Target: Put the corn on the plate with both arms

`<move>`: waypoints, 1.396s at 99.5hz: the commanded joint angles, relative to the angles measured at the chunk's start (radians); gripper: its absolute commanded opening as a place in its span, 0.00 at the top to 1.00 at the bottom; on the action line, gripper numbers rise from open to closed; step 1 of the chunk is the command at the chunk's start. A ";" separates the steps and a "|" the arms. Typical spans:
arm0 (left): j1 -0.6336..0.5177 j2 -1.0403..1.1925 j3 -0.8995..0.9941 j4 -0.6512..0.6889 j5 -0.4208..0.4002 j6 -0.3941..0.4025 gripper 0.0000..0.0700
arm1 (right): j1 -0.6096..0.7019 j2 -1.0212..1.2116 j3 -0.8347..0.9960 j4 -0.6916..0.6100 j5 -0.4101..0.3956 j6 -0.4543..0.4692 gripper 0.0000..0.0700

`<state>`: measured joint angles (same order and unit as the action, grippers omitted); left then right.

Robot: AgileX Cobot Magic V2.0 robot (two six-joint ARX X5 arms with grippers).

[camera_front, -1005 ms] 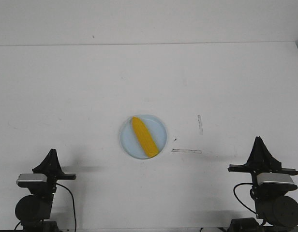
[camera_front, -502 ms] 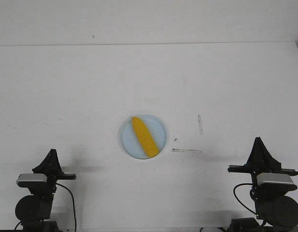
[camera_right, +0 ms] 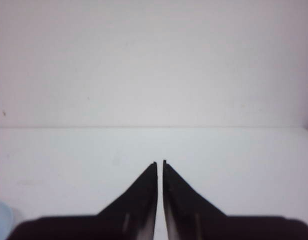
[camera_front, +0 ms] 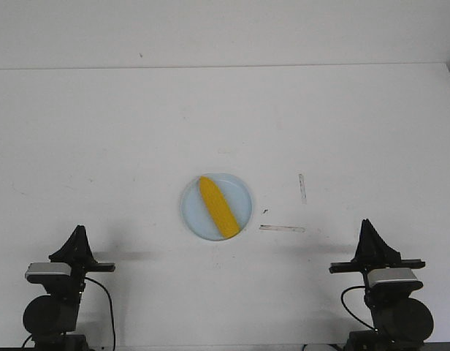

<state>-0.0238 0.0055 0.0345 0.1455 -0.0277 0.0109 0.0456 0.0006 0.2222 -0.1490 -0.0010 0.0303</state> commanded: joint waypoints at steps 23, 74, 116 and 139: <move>0.000 -0.002 -0.022 0.013 -0.002 0.000 1.00 | 0.008 0.001 -0.141 0.149 -0.004 -0.005 0.98; 0.000 -0.002 -0.022 0.013 -0.002 0.000 1.00 | 0.028 0.001 -0.209 0.224 -0.002 -0.002 0.98; 0.000 -0.002 -0.022 0.013 -0.002 0.000 1.00 | 0.030 0.001 -0.209 0.223 0.009 -0.002 0.98; 0.000 -0.002 -0.022 0.013 -0.002 0.000 1.00 | 0.030 0.001 -0.209 0.223 0.012 -0.006 0.98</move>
<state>-0.0238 0.0055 0.0345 0.1459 -0.0277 0.0109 0.0727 0.0013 0.0139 0.0639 0.0082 0.0299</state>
